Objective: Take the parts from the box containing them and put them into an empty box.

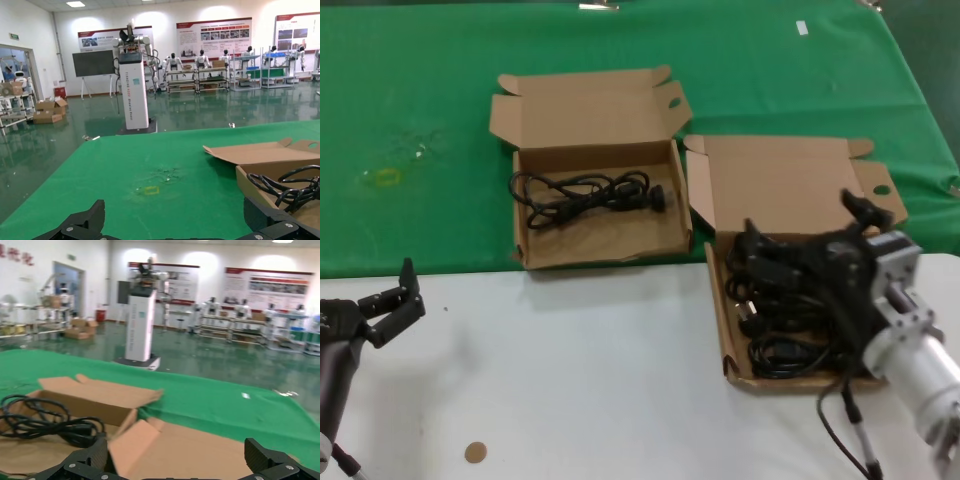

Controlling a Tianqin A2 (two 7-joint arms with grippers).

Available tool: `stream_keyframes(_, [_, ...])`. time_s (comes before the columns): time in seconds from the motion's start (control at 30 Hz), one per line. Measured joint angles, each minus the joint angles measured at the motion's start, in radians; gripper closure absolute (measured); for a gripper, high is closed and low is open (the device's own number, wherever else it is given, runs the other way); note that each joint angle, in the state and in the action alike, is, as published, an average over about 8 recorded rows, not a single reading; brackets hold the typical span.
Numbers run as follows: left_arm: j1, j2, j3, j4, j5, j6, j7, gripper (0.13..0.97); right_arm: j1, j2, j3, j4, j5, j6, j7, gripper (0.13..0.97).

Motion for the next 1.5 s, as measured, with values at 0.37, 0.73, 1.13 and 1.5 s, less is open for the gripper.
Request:
stream_keyframes(0.37, [0.0, 0.0, 0.0, 0.0, 0.0, 0.0, 0.0, 0.132, -0.055, 0.006, 0.025, 0.047, 0.023, 0.038, 0.013, 0.129])
stream_keyframes(0.73, [0.0, 0.0, 0.0, 0.0, 0.0, 0.0, 0.0, 0.132, -0.055, 0.006, 0.025, 0.047, 0.023, 0.038, 0.013, 0.129])
stream_keyframes(1.13, [0.0, 0.0, 0.0, 0.0, 0.0, 0.0, 0.0, 0.132, -0.055, 0.006, 0.025, 0.047, 0.023, 0.038, 0.013, 0.129])
stream_keyframes(1.5, [0.0, 0.0, 0.0, 0.0, 0.0, 0.0, 0.0, 0.132, -0.055, 0.006, 0.025, 0.047, 0.023, 0.038, 0.013, 0.129])
